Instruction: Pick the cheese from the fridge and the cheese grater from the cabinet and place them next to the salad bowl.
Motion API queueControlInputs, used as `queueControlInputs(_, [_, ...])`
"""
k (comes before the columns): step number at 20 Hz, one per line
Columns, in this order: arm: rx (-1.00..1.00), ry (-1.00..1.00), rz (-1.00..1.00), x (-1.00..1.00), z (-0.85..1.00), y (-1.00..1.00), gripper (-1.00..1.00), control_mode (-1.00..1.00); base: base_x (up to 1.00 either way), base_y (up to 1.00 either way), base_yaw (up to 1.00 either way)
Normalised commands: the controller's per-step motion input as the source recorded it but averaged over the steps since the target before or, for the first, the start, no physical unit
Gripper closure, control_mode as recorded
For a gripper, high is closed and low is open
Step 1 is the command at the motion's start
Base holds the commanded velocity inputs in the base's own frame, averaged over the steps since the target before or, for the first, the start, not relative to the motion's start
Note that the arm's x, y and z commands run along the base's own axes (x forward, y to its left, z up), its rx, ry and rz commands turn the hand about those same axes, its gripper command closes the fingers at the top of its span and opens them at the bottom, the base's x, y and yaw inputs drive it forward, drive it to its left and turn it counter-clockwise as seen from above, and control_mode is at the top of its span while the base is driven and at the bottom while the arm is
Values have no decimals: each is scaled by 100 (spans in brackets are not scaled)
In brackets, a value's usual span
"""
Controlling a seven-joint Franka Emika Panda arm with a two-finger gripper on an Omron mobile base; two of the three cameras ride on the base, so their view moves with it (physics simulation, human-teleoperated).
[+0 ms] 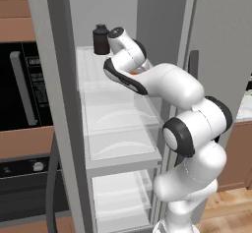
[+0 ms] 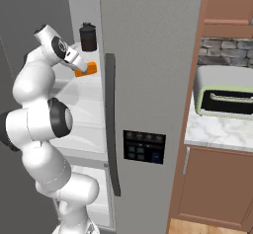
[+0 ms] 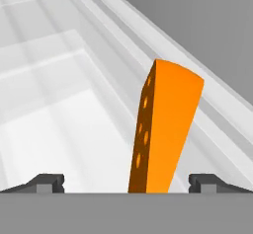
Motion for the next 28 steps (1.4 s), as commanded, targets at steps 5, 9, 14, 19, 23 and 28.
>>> queueControlInputs(5, [0, 0, 0, 0, 0, 0, 100, -100, 0, 0, 0])
queueControlInputs(9, [0, 0, 0, 0, 0, 0, 100, -100, 0, 0, 0])
queueControlInputs(14, [0, 0, 0, 0, 0, 0, 100, -100, 0, 0, 0])
queueControlInputs(19, [0, 0, 0, -2, 0, 0, 100, -100, 0, 0, 0])
queueControlInputs(23, [0, 0, 9, -34, 8, -6, 100, -100, 0, 0, 0])
queueControlInputs(28, [0, -1, 16, -69, 1, -40, 100, -100, 0, 0, 0])
